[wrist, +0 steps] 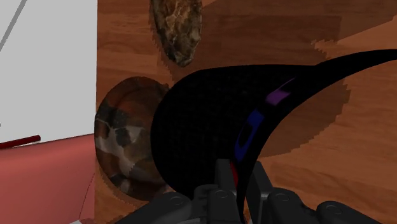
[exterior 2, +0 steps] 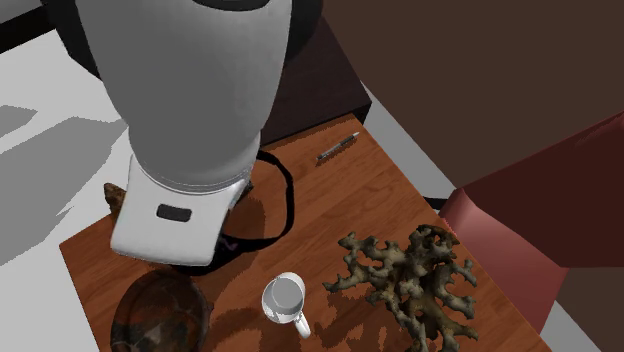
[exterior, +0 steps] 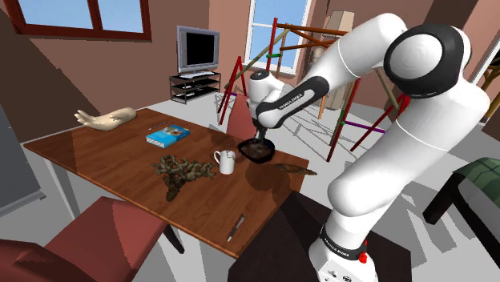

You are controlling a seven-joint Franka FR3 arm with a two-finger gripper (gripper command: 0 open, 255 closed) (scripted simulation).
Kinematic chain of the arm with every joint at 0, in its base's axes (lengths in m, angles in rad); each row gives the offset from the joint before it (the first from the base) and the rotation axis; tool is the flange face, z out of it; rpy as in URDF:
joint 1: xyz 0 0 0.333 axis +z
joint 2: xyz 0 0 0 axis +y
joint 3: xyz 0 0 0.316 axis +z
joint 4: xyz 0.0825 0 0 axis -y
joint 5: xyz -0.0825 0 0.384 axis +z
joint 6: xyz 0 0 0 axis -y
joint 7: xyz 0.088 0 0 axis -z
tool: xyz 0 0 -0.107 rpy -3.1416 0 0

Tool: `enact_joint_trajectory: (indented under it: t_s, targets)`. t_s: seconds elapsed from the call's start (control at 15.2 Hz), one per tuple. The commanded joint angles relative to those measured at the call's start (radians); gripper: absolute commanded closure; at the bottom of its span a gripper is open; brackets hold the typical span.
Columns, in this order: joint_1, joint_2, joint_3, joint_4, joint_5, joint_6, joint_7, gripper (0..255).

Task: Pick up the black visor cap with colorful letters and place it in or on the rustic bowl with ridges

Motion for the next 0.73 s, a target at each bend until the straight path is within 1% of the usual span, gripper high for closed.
enact_joint_trajectory:
  t_s: [0.0,0.33,0.66]
  targets:
    - [-0.024,0.064,-0.023,0.067,-0.016,0.011,-0.034,255]
    - [-0.065,0.199,-0.068,0.226,-0.022,0.017,-0.119,255]
    - [-0.1,0.34,-0.1,0.408,-0.001,0.006,-0.212,255]
